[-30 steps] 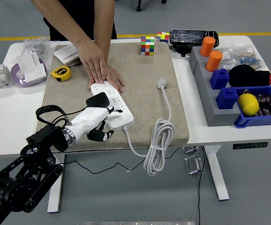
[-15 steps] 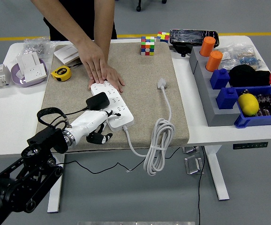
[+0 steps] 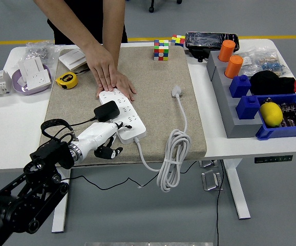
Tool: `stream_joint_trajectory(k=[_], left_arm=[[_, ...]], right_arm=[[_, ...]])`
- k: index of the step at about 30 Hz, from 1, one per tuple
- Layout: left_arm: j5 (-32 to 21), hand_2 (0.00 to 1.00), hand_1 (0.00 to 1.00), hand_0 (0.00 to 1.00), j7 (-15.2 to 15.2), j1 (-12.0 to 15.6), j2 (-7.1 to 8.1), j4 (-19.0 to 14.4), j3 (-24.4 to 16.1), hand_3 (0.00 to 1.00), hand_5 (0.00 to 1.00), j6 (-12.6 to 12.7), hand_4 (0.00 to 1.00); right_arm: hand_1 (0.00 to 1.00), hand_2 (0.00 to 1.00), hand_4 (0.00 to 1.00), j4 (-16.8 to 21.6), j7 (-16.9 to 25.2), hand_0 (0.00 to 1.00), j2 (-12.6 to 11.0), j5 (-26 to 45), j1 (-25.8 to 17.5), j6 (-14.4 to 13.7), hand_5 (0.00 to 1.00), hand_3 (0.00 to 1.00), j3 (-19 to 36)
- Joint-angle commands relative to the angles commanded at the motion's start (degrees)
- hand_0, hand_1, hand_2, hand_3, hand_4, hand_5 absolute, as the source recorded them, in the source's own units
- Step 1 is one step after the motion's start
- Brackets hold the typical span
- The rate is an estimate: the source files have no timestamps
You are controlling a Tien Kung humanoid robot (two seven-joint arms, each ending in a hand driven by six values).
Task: Pick up the plug,place it near the board,insert it into the board,press the button
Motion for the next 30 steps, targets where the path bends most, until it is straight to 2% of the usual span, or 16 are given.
stream_joint_trajectory(k=[10,30], left_arm=[[0.0,0.134,0.020,0.161,0.1,-0.5,-0.82,0.9,0.2,0.870,0.002,-0.2,0.660],[0.0,0.134,0.020,0.160,0.3,-1.3,-0.79,2.5,0.5,0.866,0.002,-0.8,0.660]], right_arm=[[0.861,0.828,0.998,0.0,0.0,0.861,0.0,0.0,0.2,0.0,0.998,0.830,0.1],[0.861,0.829,0.998,0.0,0.1,0.860,0.0,-0.1,0.5,0.1,0.998,0.830,0.4]])
